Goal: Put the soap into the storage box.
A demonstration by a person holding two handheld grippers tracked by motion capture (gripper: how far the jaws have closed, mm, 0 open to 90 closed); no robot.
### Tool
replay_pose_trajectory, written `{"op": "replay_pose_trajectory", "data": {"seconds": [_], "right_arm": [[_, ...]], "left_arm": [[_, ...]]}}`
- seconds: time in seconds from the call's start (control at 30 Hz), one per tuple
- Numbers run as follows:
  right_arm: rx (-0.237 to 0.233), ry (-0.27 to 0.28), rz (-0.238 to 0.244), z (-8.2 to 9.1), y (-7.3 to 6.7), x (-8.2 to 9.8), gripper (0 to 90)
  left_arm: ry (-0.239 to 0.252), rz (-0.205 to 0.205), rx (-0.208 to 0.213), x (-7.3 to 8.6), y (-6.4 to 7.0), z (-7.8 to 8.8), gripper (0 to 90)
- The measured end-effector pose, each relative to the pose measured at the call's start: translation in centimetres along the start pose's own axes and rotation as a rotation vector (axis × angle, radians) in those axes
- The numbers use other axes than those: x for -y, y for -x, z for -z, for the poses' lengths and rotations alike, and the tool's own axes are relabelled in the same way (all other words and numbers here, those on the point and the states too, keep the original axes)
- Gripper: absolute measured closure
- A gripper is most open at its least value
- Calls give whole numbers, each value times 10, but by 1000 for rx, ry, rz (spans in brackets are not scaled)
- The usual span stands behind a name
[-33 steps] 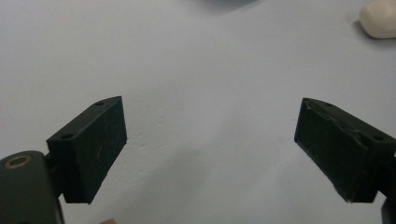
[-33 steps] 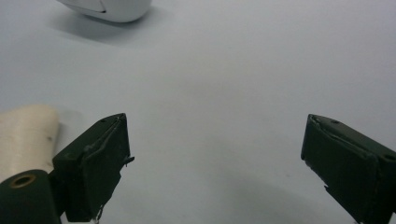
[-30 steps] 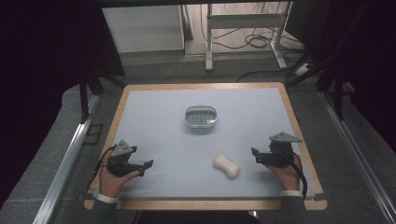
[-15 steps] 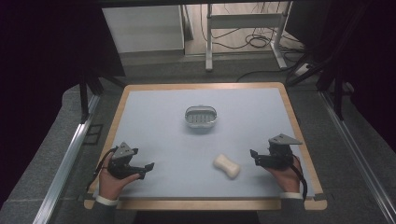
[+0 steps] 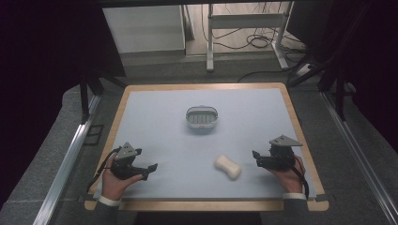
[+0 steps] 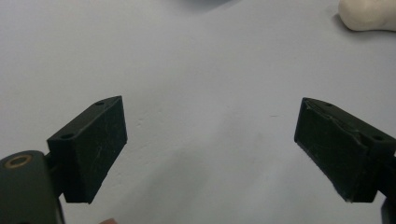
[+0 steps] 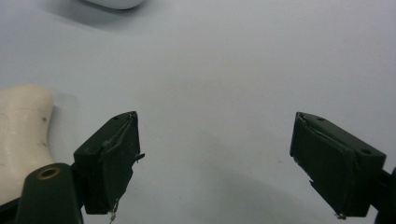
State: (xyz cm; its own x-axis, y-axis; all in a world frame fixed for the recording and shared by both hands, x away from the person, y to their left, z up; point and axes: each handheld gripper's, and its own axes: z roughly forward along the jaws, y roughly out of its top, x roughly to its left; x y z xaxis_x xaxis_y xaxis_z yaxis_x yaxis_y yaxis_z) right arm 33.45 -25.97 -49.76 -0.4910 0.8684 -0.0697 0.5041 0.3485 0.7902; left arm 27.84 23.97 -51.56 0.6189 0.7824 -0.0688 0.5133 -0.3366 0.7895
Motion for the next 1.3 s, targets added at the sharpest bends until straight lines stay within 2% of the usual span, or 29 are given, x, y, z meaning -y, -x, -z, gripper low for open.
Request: {"op": "replay_pose_trajectory", "data": {"seconds": [0.13, 0.27, 0.43, 0.53, 0.63, 0.9, 1.17, 1.3], "right_arm": [[-8, -18, 31, 0, -2, -5, 161], [-41, -24, 25, 2, -1, -14, 162], [-62, -67, 78, 4, -7, -31, 163], [-77, -77, 82, 4, -8, -37, 163], [-72, -91, 104, 4, -10, -40, 163], [-89, -113, 105, 4, -12, -47, 164], [-85, -125, 139, 8, -22, -54, 184], [-111, -143, 158, 7, -29, -57, 190]], "left_arm": [[-6, 3, -4, 1, -1, 1, 99], [-1, 10, -8, 1, -2, 2, 99], [0, 16, -6, 2, -3, 3, 99], [-1, 16, -4, 2, -3, 3, 99], [-7, 17, -3, 2, -3, 2, 100], [-19, 21, -4, 2, -3, 1, 100], [-22, 21, -5, 2, -3, 0, 100], [-27, 25, -7, 2, -2, 0, 100]]}}
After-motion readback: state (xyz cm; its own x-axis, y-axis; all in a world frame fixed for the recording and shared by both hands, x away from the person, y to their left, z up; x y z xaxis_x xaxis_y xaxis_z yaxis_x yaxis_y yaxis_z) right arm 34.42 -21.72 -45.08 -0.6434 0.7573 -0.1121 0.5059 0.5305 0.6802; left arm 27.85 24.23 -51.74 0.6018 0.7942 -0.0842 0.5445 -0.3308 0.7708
